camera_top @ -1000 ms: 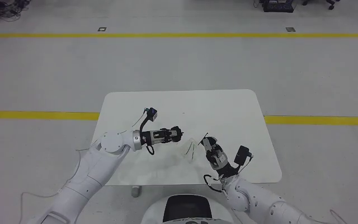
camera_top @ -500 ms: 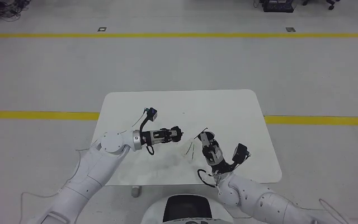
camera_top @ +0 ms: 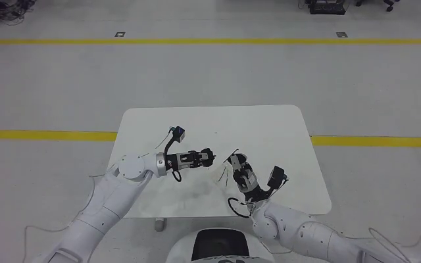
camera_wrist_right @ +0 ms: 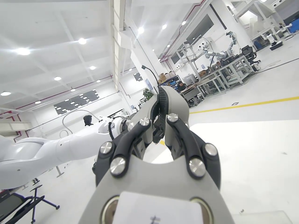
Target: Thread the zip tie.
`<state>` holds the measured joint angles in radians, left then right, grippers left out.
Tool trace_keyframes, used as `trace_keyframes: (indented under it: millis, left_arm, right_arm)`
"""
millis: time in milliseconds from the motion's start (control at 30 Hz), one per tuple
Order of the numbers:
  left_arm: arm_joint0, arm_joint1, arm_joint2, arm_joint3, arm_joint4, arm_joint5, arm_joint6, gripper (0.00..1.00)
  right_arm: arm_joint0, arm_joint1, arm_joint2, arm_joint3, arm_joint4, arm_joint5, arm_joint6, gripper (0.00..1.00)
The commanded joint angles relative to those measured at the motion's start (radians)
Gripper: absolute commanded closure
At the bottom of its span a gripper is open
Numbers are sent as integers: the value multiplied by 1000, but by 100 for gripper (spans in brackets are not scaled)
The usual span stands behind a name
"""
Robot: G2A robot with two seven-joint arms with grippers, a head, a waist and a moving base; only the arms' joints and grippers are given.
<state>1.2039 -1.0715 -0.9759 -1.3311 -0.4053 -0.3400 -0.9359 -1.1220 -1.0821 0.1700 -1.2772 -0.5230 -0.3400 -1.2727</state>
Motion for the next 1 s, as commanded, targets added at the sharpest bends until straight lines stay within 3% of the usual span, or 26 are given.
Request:
trace_keyframes:
  millis: [0,333,967]
  left_arm:
    - [0,0,0,0,0,0,0,100]
    - [0,0,0,0,0,0,0,100]
    - [0,0,0,0,0,0,0,100]
  right_arm:
    - [-4,-1,4,-10,0,0,25,100]
    - [-19,-18,73,-26,48,0,142,100]
    - [-21,-32,78,-18,71,0,164,100]
